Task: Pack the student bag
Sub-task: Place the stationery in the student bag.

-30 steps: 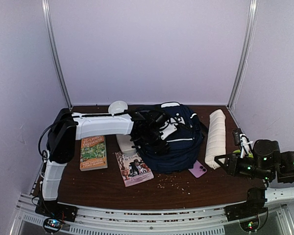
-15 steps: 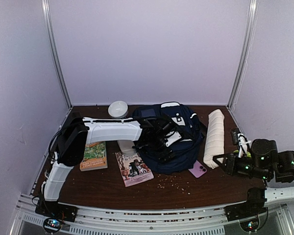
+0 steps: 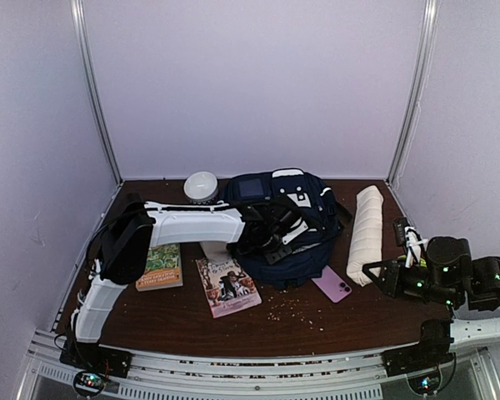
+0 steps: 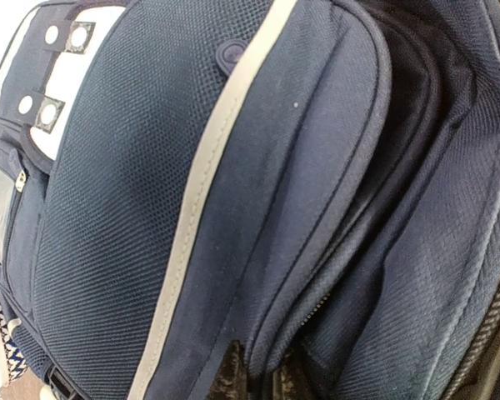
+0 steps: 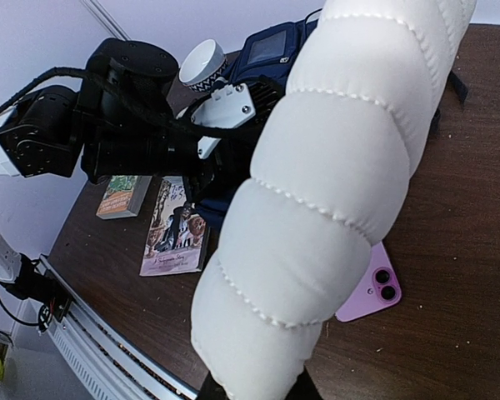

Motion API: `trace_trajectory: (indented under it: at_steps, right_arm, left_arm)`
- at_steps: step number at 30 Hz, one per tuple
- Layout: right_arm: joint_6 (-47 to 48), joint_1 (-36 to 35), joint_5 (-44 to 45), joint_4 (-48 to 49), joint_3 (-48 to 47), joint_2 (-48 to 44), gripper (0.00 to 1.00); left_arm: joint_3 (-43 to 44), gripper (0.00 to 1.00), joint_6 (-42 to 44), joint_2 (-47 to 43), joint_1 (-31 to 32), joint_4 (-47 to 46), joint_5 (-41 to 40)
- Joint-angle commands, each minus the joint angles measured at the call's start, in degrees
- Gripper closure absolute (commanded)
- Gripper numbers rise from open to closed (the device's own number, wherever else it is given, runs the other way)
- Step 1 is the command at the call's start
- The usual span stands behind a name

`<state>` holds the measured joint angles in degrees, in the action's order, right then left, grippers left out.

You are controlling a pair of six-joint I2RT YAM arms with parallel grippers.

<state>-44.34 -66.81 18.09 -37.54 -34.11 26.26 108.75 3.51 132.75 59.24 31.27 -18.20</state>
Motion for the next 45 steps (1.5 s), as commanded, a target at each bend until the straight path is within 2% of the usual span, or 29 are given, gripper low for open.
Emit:
trace_trajectory:
  at_steps: [1,9,16,20,29,36,45]
  right_arm:
    - [-0.3,0.2,0.6,0.7,-0.4,-1.2,1.0]
    - [1.6,0.2,-7.4,5.0,-0.9,-0.6,1.0]
    - [0.8,0.2,-21.5,12.2,1.2,0.5,1.0]
    - [0.0,0.2,-29.7,17.2,2.5,4.6,1.0]
    - [-1.9,1.0,-33.4,23.1,2.4,15.0,1.0]
    - [-9.1,10.7,-36.5,33.7,5.0,21.0,1.0]
    - [-17.8,24.6,-41.9,50.9,4.9,34.0,1.0]
  left_arm:
    - [-1.4,1.0,-0.1,-5.5,-1.4,-3.1,-2.9]
    - [2.4,1.0,-1.3,-12.4,-1.9,0.5,2.5]
    - [5.4,1.0,-3.9,-15.3,-2.2,1.4,4.9]
    - [7.8,1.0,-5.0,-16.2,-2.4,1.8,4.7]
    - [7.0,1.0,-7.0,-21.2,-2.3,-0.6,5.9]
    - [1.1,1.0,-8.1,-26.2,-1.8,-4.6,8.4]
    - [-2.3,1.0,-8.9,-29.0,-0.6,-6.3,10.5]
